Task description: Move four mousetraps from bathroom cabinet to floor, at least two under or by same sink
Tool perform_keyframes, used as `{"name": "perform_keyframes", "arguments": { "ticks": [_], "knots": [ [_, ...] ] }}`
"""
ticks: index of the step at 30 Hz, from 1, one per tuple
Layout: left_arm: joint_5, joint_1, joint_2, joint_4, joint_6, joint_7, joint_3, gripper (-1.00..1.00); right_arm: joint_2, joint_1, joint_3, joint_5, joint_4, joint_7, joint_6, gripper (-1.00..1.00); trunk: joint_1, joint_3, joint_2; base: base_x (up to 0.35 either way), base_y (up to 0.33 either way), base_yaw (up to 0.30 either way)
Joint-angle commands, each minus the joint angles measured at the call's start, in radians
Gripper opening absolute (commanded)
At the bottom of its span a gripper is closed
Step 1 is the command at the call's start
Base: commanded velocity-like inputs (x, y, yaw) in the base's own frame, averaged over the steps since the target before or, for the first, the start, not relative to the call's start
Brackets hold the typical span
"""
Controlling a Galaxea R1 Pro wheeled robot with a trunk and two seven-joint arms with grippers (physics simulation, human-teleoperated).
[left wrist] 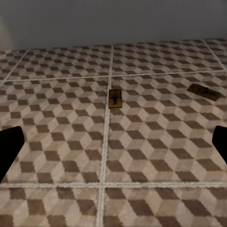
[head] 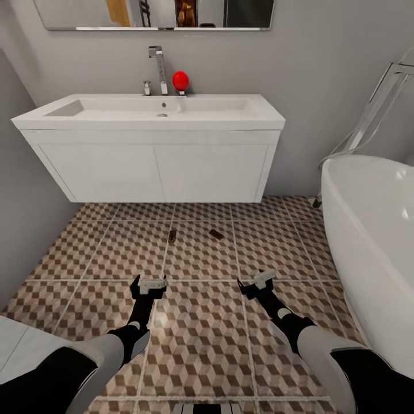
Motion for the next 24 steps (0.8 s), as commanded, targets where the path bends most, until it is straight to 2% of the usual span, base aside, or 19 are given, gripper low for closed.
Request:
{"name": "perform_keyframes", "arguments": {
  "ticks": [1, 17, 24],
  "knots": [
    [0.006, -0.001, -0.001, 0.004, -0.005, 0.002, -0.009, 1.00, 0.000, -0.001, 0.006, -0.005, 0.001, 0.002, -0.003, 1.00, -0.004, 0.002, 0.007, 0.000, 0.000, 0.000],
    [0.006, 0.000, -0.001, 0.004, -0.004, 0.002, -0.009, 1.00, -0.001, 0.000, 0.006, -0.005, 0.002, -0.003, 0.000, 1.00, -0.065, 0.053, 0.119, 0.000, 0.000, 0.000],
    [0.006, 0.000, -0.001, 0.004, 0.008, 0.002, -0.009, 1.00, 0.001, 0.001, 0.006, -0.014, 0.002, -0.045, 0.002, 1.00, -0.092, 0.075, 0.168, 0.000, 0.000, 0.000]
  ]
}}
